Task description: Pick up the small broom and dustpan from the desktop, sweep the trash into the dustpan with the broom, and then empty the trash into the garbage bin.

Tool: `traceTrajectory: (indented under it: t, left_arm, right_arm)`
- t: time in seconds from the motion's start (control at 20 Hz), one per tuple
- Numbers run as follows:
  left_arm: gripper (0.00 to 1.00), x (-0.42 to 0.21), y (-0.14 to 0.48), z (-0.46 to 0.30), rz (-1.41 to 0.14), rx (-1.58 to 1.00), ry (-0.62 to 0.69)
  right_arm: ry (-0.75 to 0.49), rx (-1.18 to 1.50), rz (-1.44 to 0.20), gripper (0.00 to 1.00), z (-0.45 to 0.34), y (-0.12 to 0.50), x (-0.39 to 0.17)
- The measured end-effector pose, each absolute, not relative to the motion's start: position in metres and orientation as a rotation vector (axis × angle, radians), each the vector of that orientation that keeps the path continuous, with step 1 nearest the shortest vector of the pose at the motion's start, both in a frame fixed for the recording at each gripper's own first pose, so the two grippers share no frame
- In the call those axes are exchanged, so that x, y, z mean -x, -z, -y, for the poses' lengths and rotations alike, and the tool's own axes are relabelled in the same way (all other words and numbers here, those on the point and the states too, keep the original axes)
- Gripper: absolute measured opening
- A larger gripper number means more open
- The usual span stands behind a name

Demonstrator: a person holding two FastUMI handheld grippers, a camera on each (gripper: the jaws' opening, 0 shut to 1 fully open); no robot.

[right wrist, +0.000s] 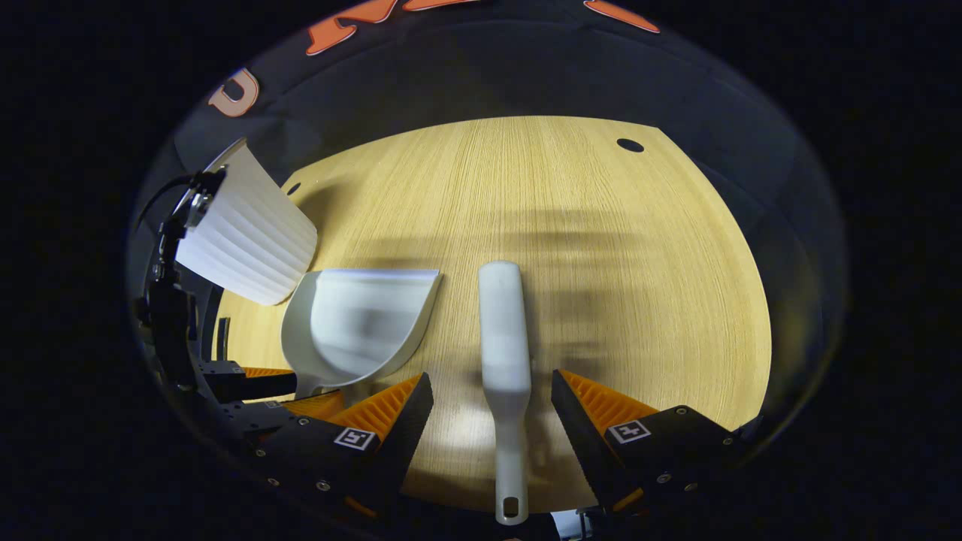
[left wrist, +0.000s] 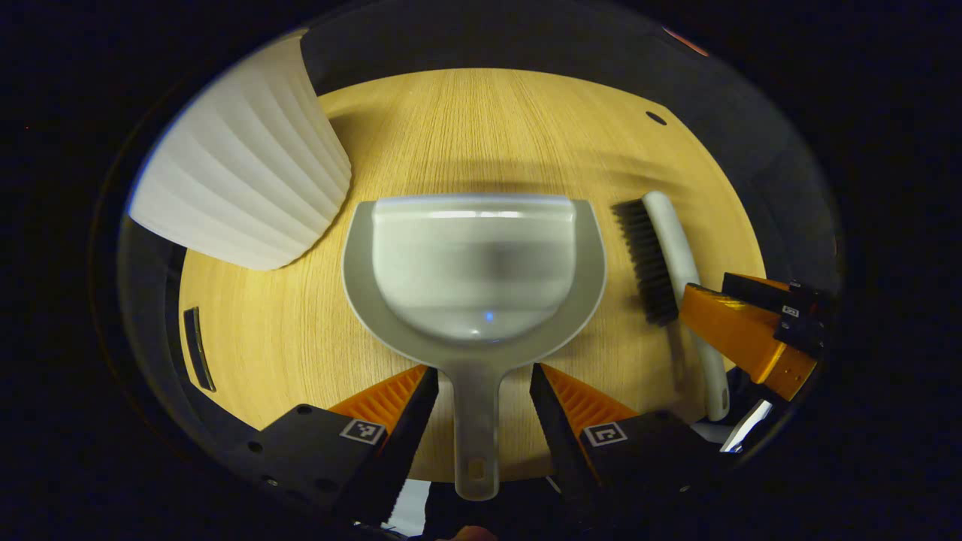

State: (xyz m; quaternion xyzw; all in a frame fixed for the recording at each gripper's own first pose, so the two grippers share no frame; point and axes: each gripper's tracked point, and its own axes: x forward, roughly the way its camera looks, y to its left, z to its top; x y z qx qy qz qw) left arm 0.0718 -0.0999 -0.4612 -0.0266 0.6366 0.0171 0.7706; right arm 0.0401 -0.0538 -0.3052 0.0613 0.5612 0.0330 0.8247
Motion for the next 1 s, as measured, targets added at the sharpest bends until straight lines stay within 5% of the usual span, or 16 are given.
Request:
traceTrajectory:
  t: [0.25, 0.35, 0.75, 1.0]
  left_arm:
    - [0.86, -0.134, 0.390, 0.091, -1.023, 0.057, -0.099]
    - [0.98, -0.166, 0.356, 0.085, -0.865, 0.027, -0.126]
    - [0.96, -0.219, 0.263, 0.084, -0.216, -0.087, -0.164]
    - [0.95, -0.225, 0.247, 0.084, 0.014, -0.129, -0.149]
  right_arm:
    - [-0.008, -0.192, -0.940, 0.97, 0.065, 0.251, -0.070]
    - [0.010, -0.164, -0.793, 0.96, 0.078, 0.211, -0.087]
    - [0.021, -0.025, -0.211, 0.95, 0.119, 0.100, -0.120]
    - [0.035, -0.003, -0.093, 0.95, 0.168, 0.082, -0.094]
